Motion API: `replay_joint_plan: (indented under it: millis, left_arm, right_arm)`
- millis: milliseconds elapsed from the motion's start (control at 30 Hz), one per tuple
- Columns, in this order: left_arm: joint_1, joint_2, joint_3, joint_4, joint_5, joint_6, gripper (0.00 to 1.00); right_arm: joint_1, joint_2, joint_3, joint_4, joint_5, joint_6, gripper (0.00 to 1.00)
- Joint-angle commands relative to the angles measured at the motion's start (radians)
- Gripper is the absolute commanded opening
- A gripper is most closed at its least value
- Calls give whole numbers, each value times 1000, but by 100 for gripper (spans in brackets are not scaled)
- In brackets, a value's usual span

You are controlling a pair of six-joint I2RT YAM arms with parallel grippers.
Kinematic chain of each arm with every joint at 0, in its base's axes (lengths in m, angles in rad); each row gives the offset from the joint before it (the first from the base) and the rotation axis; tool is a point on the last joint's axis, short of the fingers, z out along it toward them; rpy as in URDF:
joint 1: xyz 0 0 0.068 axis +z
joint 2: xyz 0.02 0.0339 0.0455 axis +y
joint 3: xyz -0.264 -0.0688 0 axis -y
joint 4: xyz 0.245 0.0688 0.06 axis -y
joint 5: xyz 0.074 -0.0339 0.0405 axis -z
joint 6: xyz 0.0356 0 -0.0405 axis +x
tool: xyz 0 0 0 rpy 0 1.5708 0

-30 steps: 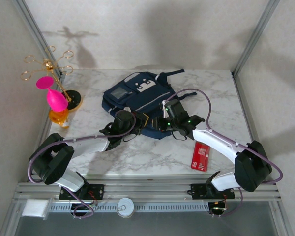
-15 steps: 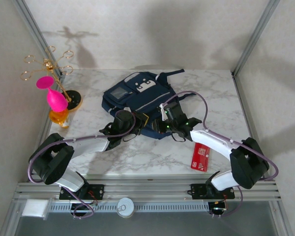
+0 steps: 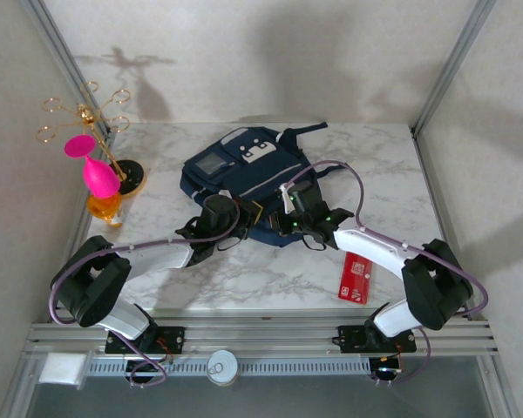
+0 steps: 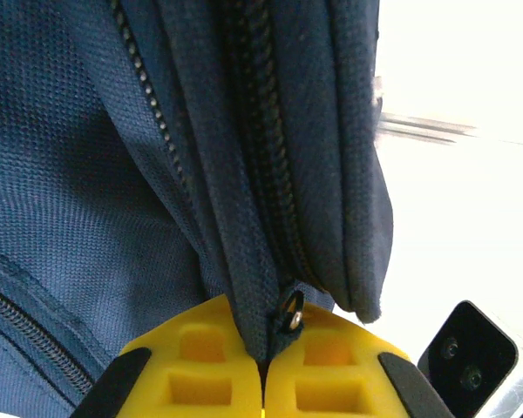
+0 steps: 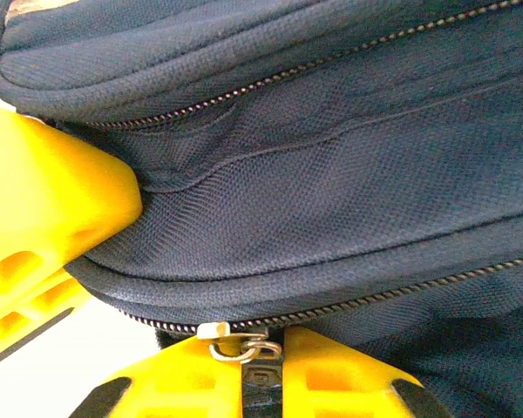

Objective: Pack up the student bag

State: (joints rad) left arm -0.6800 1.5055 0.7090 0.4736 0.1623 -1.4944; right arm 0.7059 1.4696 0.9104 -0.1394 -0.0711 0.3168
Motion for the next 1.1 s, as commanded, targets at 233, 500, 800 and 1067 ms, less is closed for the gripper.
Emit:
replay_joint_plan:
  millis: [233, 500, 800, 1067]
  left_arm:
    - [142, -152, -51, -123, 29, 152, 0]
    - [296, -209, -18, -326, 148, 375, 0]
    - [502, -158, 51, -434, 257, 563, 0]
    - [417, -403, -137, -342, 208, 418, 55]
  right_arm:
    - [-6, -49, -8, -193, 347, 43, 5]
    - [17, -8, 39, -94, 85, -40, 2]
    - [103, 55, 85, -15, -6, -42, 0]
    - [145, 125, 110, 73, 32, 41, 0]
